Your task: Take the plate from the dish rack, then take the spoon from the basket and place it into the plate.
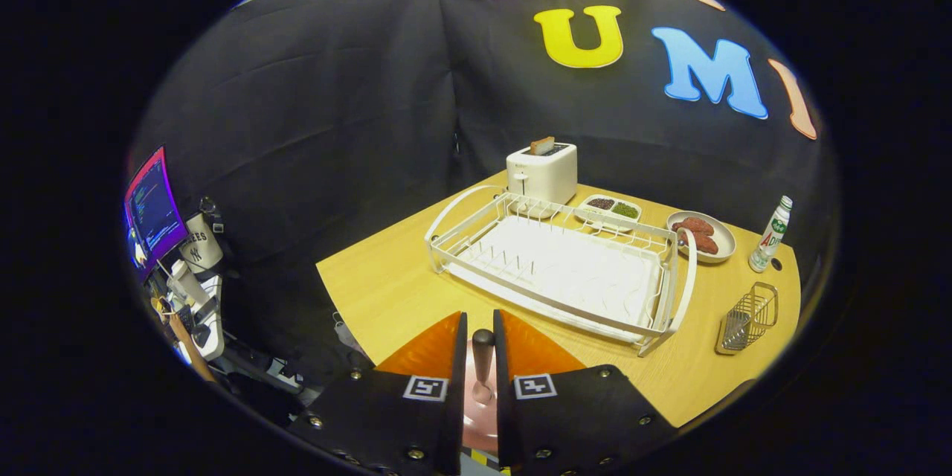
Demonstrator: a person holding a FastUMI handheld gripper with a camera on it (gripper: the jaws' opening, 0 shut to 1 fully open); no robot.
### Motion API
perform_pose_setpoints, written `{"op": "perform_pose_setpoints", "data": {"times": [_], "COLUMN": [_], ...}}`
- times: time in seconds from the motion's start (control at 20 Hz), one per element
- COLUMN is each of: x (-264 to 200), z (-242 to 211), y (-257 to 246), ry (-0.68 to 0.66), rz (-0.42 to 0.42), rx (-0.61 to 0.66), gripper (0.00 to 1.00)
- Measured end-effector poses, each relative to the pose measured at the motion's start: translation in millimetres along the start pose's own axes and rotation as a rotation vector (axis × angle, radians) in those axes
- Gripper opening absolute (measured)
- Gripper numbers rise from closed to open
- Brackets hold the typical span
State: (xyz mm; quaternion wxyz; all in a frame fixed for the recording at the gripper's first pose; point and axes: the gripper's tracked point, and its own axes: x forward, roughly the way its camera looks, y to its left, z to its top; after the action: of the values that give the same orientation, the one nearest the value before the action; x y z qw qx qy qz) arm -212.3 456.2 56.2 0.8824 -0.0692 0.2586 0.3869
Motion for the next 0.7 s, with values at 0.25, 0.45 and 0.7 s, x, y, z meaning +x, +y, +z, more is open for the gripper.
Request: {"op": "perform_pose_setpoints", "data": {"times": [0.25, 0.45, 0.7], "x": [-18, -37, -72], "z": [24, 41, 72], "y": [-11, -27, -54], "ry": [-0.071, -0.15, -0.288], "rz": [-0.024, -0.066, -0.144], "rx": [0.027, 0.025, 0.032], "gripper": [0.18, 0.18, 0.18]}}
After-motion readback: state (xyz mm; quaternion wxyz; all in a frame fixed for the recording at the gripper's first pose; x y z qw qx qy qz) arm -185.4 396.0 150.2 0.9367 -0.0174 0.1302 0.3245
